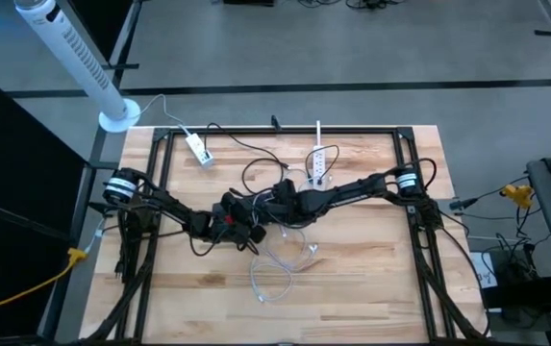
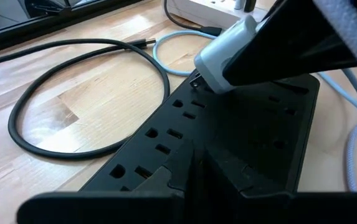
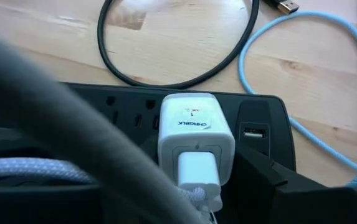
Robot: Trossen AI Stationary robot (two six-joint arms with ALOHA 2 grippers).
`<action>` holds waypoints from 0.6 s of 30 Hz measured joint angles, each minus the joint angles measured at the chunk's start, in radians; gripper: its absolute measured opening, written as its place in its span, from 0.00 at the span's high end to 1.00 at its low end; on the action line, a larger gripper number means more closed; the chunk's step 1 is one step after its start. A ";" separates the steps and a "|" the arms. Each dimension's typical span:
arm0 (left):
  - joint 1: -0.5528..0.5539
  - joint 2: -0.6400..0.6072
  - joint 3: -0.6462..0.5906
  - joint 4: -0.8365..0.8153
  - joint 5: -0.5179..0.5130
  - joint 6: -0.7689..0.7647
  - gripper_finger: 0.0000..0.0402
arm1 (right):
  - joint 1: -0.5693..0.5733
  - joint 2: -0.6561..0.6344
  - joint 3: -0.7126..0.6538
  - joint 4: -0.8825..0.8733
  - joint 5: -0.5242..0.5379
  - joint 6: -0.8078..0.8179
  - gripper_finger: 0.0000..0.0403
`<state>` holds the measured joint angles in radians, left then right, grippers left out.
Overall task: Insert USB
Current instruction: Insert the white charger adapter into the black outlet
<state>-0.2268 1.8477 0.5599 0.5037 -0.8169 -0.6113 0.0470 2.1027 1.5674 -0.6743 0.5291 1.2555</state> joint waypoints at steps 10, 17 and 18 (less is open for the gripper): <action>-0.002 0.000 0.000 0.002 -0.006 0.049 0.94 | -0.061 0.001 0.105 -0.169 -0.154 -0.040 0.65; -0.001 0.000 -0.001 0.013 -0.008 0.052 0.94 | -0.106 0.009 0.131 -0.158 -0.287 -0.066 0.65; -0.001 0.000 -0.001 0.013 -0.008 0.053 0.94 | -0.108 0.009 0.132 -0.158 -0.297 -0.070 0.65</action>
<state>-0.2283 1.8477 0.5587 0.5170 -0.8249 -0.5580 -0.0610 2.1117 1.6993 -0.8321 0.2325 1.1859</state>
